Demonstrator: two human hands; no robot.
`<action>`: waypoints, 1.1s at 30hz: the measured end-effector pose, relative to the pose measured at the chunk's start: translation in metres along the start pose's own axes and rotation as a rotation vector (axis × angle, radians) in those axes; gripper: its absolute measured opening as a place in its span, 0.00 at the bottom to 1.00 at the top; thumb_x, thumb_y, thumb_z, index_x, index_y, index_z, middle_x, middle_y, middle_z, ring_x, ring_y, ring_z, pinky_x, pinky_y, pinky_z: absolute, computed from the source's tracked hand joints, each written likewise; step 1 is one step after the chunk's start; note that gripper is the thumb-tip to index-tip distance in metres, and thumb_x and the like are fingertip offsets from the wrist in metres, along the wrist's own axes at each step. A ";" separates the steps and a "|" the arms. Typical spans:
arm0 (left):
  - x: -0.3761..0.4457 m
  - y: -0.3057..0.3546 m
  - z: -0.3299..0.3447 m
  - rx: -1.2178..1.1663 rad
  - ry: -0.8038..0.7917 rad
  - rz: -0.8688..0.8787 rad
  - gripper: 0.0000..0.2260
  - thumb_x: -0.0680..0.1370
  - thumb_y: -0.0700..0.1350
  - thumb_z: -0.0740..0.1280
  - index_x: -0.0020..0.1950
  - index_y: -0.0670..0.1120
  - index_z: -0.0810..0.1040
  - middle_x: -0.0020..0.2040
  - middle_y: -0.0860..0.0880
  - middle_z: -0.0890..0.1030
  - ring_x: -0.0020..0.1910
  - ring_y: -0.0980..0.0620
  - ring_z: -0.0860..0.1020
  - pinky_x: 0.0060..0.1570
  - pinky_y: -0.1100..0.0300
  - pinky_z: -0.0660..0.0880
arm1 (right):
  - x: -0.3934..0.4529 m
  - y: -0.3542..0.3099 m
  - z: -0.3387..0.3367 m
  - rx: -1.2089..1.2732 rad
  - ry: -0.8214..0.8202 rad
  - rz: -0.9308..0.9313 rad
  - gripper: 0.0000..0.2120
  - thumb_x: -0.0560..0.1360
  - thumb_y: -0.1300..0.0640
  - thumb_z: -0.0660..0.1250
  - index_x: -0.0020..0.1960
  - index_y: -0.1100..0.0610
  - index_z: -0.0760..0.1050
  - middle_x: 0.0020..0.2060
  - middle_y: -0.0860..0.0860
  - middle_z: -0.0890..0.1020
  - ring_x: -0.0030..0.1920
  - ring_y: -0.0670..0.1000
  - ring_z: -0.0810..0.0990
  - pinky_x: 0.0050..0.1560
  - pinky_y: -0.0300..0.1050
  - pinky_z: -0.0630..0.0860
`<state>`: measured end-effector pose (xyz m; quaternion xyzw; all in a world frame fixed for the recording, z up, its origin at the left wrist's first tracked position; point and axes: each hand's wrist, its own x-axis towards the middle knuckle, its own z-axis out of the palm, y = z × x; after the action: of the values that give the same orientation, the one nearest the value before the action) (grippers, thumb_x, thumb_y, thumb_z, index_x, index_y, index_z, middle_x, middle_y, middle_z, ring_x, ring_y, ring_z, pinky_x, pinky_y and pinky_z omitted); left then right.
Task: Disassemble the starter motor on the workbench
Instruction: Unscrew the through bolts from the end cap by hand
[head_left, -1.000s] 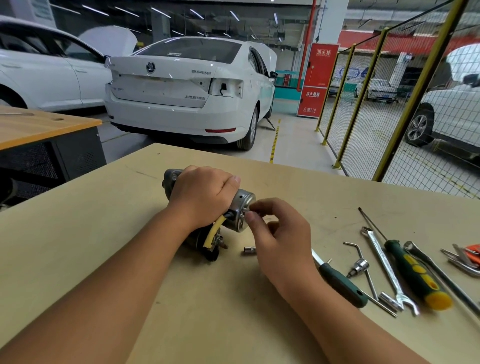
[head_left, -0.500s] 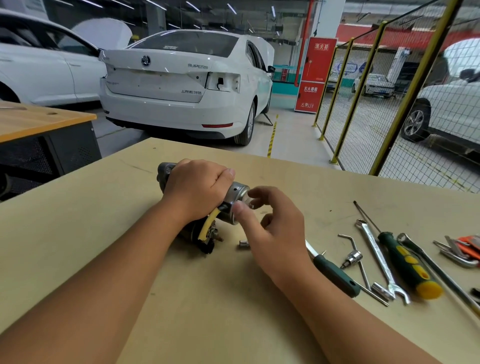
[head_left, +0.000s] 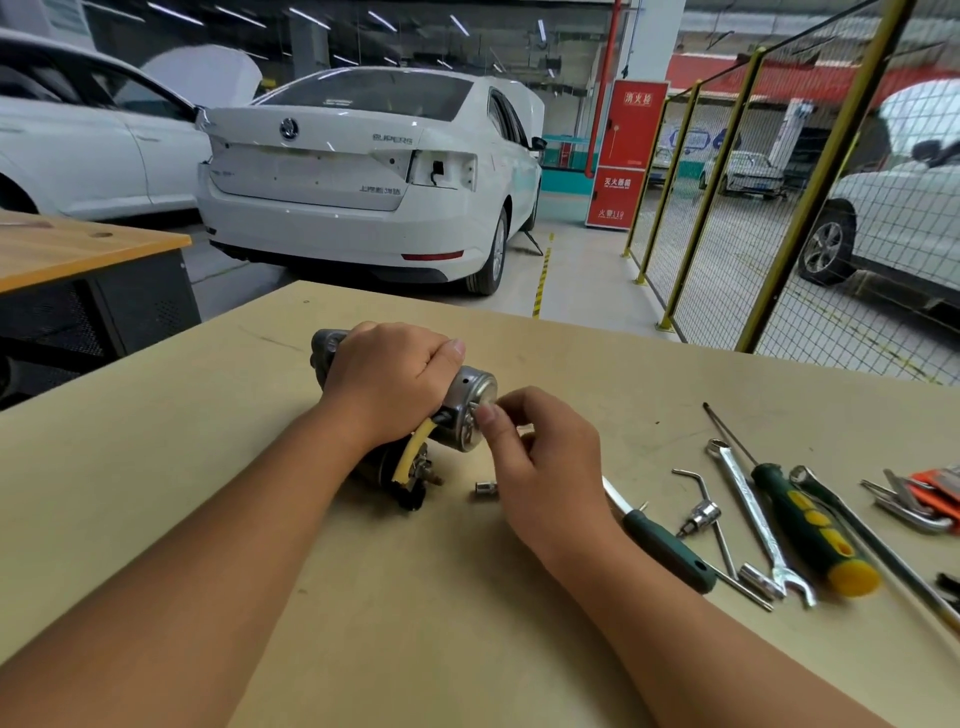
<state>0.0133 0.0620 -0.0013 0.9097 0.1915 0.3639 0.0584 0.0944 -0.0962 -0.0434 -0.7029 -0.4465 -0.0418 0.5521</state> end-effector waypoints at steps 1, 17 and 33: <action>0.000 -0.001 0.000 -0.001 0.000 -0.002 0.25 0.81 0.58 0.50 0.41 0.47 0.83 0.33 0.50 0.79 0.37 0.46 0.77 0.46 0.53 0.63 | 0.000 -0.001 -0.001 0.022 -0.014 -0.007 0.03 0.78 0.52 0.70 0.46 0.51 0.78 0.40 0.43 0.80 0.38 0.45 0.76 0.39 0.43 0.71; -0.001 0.000 0.000 -0.009 0.015 -0.013 0.25 0.81 0.58 0.51 0.42 0.48 0.83 0.33 0.52 0.79 0.36 0.49 0.76 0.45 0.54 0.60 | -0.002 0.000 -0.001 0.068 -0.010 -0.001 0.11 0.79 0.44 0.67 0.44 0.49 0.80 0.37 0.45 0.82 0.38 0.46 0.79 0.38 0.49 0.76; -0.001 -0.001 0.000 -0.016 0.016 -0.010 0.25 0.81 0.58 0.51 0.41 0.48 0.83 0.33 0.52 0.79 0.36 0.47 0.76 0.45 0.54 0.60 | 0.000 0.003 -0.003 -0.036 -0.052 -0.059 0.05 0.78 0.52 0.70 0.47 0.46 0.74 0.41 0.41 0.79 0.35 0.43 0.75 0.37 0.38 0.66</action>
<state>0.0123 0.0631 -0.0022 0.9054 0.1936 0.3721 0.0659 0.0980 -0.0985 -0.0443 -0.7002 -0.4802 -0.0478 0.5261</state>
